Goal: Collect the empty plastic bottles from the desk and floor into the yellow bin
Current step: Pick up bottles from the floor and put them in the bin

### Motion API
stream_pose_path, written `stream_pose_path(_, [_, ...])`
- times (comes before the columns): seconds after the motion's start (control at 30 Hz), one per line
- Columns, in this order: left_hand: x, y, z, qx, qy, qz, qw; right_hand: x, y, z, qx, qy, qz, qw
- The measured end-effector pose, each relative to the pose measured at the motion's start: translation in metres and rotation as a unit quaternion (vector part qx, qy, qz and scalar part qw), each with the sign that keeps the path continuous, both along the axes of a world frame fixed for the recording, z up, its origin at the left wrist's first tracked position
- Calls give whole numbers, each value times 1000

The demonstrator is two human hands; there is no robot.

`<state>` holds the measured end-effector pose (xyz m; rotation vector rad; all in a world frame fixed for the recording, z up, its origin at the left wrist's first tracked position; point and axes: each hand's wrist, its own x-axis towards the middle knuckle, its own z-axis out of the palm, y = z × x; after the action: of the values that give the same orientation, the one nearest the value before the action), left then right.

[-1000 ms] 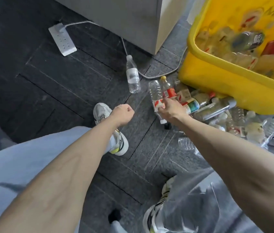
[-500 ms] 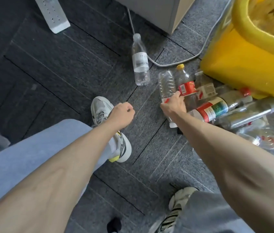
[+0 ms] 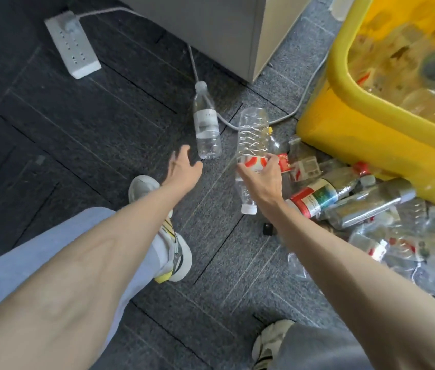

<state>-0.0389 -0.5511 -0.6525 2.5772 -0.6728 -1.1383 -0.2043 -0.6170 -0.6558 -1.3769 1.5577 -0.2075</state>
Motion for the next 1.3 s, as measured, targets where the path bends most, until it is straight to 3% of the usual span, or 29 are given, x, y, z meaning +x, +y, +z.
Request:
stream_pose_path(0.17, [1, -55, -21, -93, -22, 52, 994, -15, 4, 7, -14, 11, -3, 1000])
stream_pose_path(0.47, [-7, -64, -50, -11, 69, 197, 978, -41, 9, 11, -31, 29, 66, 997])
stream_pose_path(0.6, [-33, -28, 3, 2, 46, 178, 983, -53, 20, 54, -26, 19, 73, 997])
stream_pose_path(0.77, [-90, 20, 91, -19, 41, 156, 987, -73, 53, 114, 41, 6, 5, 999])
stream_pose_path(0.9, [-136, 41, 145, -79, 84, 165, 979, -98, 77, 161, 37, -26, -20, 999])
stream_pose_path(1.1, [-193, 52, 221, -202, 73, 154, 964, -150, 95, 218, -4, -62, -97, 993])
stream_pose_path(1.3, [-230, 68, 264, -252, 86, 120, 956, -207, 102, 261, -11, -121, -187, 975])
